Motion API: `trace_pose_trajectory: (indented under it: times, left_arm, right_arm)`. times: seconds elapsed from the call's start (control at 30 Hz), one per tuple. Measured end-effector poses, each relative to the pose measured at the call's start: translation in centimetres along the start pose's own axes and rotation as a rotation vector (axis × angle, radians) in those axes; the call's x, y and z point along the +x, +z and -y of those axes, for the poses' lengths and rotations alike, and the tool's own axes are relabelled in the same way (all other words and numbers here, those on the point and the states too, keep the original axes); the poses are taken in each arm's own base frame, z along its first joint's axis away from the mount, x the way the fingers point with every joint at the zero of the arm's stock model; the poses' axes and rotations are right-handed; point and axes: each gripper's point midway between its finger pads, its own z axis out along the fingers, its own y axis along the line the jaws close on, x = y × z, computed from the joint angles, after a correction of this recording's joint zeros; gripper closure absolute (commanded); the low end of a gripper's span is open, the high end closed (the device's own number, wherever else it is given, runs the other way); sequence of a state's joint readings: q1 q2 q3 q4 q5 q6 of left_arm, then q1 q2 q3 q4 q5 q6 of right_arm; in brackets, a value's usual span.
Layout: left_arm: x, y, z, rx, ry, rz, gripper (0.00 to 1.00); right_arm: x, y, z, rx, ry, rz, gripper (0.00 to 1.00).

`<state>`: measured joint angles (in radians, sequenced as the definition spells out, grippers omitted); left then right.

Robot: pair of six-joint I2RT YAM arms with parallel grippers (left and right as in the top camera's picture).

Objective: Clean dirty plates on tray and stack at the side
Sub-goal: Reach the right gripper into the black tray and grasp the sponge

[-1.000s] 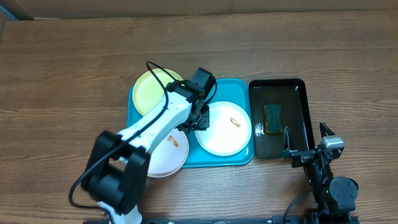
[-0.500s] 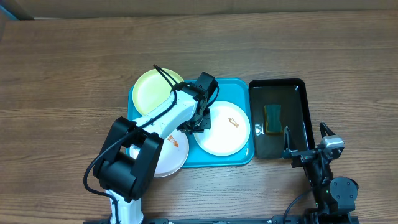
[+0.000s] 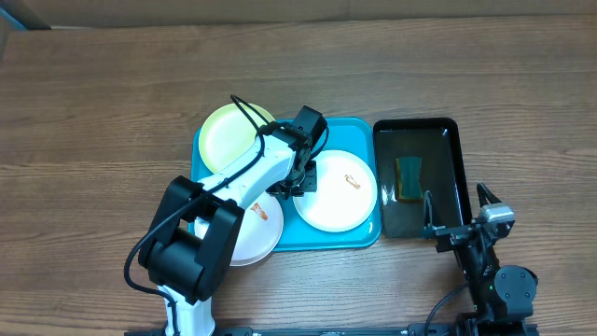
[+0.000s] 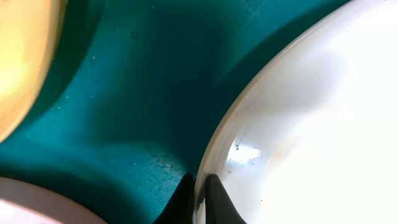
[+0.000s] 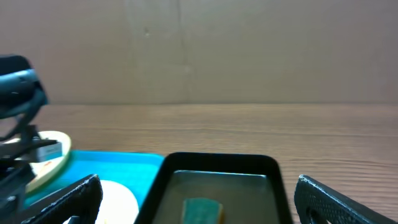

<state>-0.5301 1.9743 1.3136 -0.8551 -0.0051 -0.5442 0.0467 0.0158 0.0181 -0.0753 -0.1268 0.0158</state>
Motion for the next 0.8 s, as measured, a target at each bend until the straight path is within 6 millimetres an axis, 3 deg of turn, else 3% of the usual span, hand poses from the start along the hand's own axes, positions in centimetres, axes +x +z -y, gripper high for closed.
trace_pose_trajectory:
  times: [0.13, 0.3, 0.37, 0.5, 0.6, 0.73, 0.8]
  left_arm:
    - [0.0, 0.0, 0.0, 0.001, 0.0, 0.0, 0.95]
    - [0.0, 0.0, 0.0, 0.0, -0.001, 0.0, 0.94]
    - [0.0, 0.0, 0.0, 0.001, 0.0, 0.001, 0.94]
    - [-0.1, 0.0, 0.0, -0.001, 0.003, 0.005, 0.95]
    - [-0.5, 0.0, 0.0, -0.006, 0.034, 0.024, 0.93]
    - [-1.4, -0.1, -0.5, -0.039, 0.076, 0.066, 0.9]
    - [-1.7, -0.1, -1.0, -0.072, 0.093, 0.083, 0.91]
  right_arm:
    - [-1.2, -0.1, -1.8, -0.102, 0.044, 0.045, 0.0]
    - [0.3, -0.8, -3.6, -0.191, 0.162, -0.119, 0.0]
    - [-1.4, -1.5, -3.9, -0.187, 0.192, -0.167, 0.0]
    - [-7.9, -2.4, -4.3, -0.16, 0.208, -0.214, 0.0]
    - [-11.5, -2.4, -4.2, -0.119, 0.196, -0.357, 0.0]
    - [-12.2, -0.5, -3.3, -0.046, 0.193, -0.657, 0.0]
    - [-11.6, 1.2, -2.5, -0.004, 0.197, -0.812, 0.0]
